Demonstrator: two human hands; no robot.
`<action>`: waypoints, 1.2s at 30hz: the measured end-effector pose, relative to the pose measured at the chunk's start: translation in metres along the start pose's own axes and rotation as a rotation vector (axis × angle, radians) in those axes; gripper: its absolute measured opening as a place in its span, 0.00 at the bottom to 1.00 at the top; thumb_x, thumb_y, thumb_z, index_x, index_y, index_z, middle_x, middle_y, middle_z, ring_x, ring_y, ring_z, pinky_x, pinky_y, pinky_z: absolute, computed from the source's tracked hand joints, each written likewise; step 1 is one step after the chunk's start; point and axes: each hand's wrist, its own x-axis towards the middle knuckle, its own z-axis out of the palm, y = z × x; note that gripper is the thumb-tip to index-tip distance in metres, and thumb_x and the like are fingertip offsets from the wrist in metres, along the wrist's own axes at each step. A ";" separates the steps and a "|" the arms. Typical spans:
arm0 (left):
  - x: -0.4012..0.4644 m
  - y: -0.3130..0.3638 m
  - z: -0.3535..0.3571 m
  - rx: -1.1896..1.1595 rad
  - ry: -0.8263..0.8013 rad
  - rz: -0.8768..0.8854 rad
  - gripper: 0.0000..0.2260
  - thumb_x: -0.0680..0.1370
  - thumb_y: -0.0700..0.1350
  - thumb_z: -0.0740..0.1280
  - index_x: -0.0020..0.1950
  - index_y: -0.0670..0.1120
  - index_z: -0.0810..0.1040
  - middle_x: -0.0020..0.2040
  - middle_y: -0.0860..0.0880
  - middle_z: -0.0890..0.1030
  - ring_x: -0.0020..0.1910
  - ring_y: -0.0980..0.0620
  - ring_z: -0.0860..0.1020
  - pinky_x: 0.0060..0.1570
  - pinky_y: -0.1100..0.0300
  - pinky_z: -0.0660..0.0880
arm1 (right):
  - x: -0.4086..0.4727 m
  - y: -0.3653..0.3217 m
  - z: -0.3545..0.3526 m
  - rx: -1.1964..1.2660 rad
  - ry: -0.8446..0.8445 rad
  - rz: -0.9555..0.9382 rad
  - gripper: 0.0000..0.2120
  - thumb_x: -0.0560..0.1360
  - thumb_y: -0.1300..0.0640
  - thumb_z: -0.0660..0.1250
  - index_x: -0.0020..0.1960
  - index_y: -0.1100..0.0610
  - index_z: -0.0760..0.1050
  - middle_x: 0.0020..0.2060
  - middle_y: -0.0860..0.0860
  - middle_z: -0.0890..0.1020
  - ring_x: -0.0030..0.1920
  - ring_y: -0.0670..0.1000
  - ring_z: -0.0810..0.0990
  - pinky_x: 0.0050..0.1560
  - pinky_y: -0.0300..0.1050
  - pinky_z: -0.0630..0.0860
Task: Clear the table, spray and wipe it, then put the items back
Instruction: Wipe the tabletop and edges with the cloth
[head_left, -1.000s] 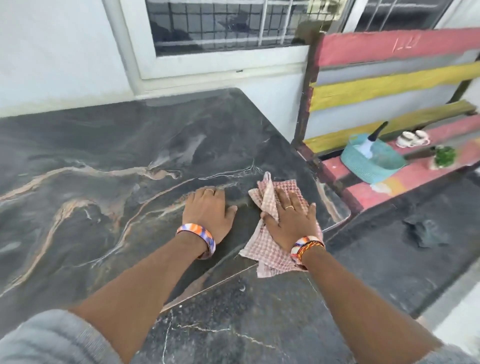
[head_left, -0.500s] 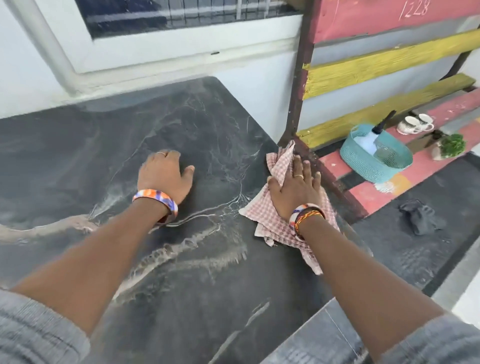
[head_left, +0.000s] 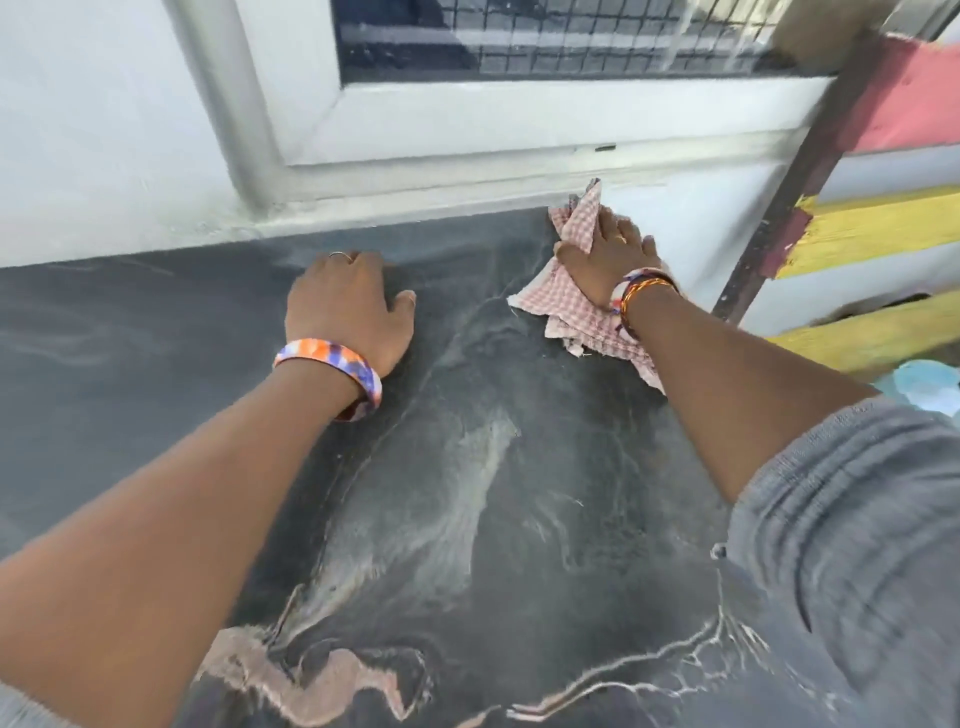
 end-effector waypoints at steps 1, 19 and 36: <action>0.002 -0.010 -0.004 0.004 0.014 -0.018 0.19 0.77 0.51 0.61 0.62 0.40 0.73 0.60 0.37 0.76 0.61 0.36 0.72 0.58 0.47 0.70 | 0.004 -0.010 -0.001 -0.006 -0.009 -0.012 0.33 0.79 0.41 0.46 0.77 0.56 0.41 0.77 0.52 0.44 0.77 0.56 0.43 0.75 0.55 0.41; -0.160 -0.164 -0.113 0.091 0.230 -0.300 0.18 0.80 0.48 0.54 0.51 0.34 0.75 0.54 0.30 0.77 0.54 0.31 0.74 0.52 0.44 0.71 | -0.256 -0.286 0.080 -0.056 -0.080 -1.013 0.31 0.78 0.42 0.49 0.76 0.53 0.47 0.77 0.50 0.52 0.76 0.52 0.49 0.73 0.54 0.43; -0.369 -0.137 -0.135 0.184 -0.100 -0.083 0.19 0.76 0.51 0.61 0.65 0.45 0.72 0.70 0.43 0.69 0.68 0.41 0.67 0.68 0.50 0.63 | -0.406 0.019 0.060 0.033 -0.002 0.226 0.34 0.78 0.39 0.46 0.77 0.57 0.46 0.77 0.52 0.47 0.76 0.55 0.46 0.75 0.57 0.43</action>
